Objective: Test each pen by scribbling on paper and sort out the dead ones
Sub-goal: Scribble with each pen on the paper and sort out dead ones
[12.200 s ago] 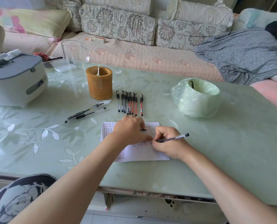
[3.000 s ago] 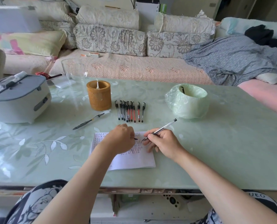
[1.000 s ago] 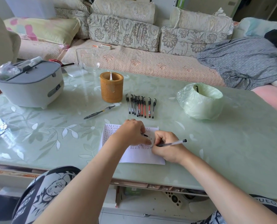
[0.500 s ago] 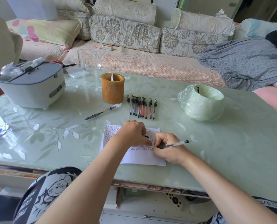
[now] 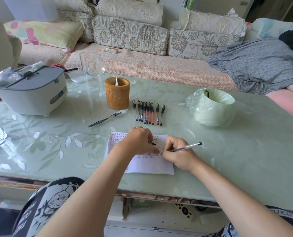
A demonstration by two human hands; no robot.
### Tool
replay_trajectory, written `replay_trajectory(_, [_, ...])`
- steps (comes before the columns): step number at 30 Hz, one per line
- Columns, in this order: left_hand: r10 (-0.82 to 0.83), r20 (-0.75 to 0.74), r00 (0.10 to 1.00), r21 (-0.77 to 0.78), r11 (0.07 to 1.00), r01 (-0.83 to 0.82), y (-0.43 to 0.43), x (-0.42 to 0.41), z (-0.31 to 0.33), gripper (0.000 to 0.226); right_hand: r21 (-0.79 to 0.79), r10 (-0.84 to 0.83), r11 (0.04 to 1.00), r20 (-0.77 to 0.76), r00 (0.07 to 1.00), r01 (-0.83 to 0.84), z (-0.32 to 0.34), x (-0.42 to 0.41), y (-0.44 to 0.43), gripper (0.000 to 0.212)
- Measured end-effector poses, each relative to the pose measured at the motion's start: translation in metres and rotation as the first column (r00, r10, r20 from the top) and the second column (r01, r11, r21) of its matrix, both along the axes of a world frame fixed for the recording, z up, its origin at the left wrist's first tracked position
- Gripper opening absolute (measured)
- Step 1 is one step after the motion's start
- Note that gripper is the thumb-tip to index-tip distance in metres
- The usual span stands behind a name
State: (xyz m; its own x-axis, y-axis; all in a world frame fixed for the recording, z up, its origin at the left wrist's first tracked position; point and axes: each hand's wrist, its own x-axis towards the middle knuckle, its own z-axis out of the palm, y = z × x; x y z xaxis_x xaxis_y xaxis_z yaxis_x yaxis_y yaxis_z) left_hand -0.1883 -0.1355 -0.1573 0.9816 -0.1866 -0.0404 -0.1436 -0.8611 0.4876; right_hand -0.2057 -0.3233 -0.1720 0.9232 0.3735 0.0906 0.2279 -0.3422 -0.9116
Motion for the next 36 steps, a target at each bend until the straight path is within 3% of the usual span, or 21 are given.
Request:
replay_trajectory(3, [-0.035,-0.027,0.999,-0.010,0.999,0.035,0.005,0.001,0.005,0.042,0.150,-0.068,0.985,-0.099,0.993,0.083,0.001,0.002,-0.001,0.026])
replay_trajectory(8, [-0.075,0.001,0.997,0.053,0.996,0.075,0.016,0.001,0.013,0.025,0.170,-0.108,0.977,-0.146,0.983,0.132,0.007,0.002,0.001,0.022])
replay_trajectory(17, [-0.049,0.048,0.998,0.015,0.999,0.048,0.016,0.000,0.015,0.011,0.347,0.009,0.930,-0.350,0.937,0.121,0.020,0.006,-0.006,0.043])
replay_trajectory(21, [-0.064,0.066,0.996,0.031,0.998,0.062,0.017,-0.003,0.018,0.017,0.182,-0.094,0.975,-0.182,0.979,0.127,0.019,0.011,-0.011,0.025])
replay_trajectory(24, [-0.050,0.072,0.996,0.021,0.999,0.048,0.017,-0.003,0.019,0.020,-0.012,-0.192,0.981,-0.035,0.981,0.192,0.016,0.016,-0.014,0.026])
replay_trajectory(28, [-0.033,0.082,0.996,0.003,0.999,0.033,0.017,-0.003,0.021,0.020,-0.372,-0.208,0.889,0.188,0.960,0.265,0.012,0.016,-0.014,0.017])
replay_trajectory(36, [-0.082,0.029,0.996,-0.039,0.996,0.083,0.011,-0.006,0.022,0.017,-0.467,-0.110,0.858,0.241,0.964,0.214,0.018,0.009,-0.009,0.022])
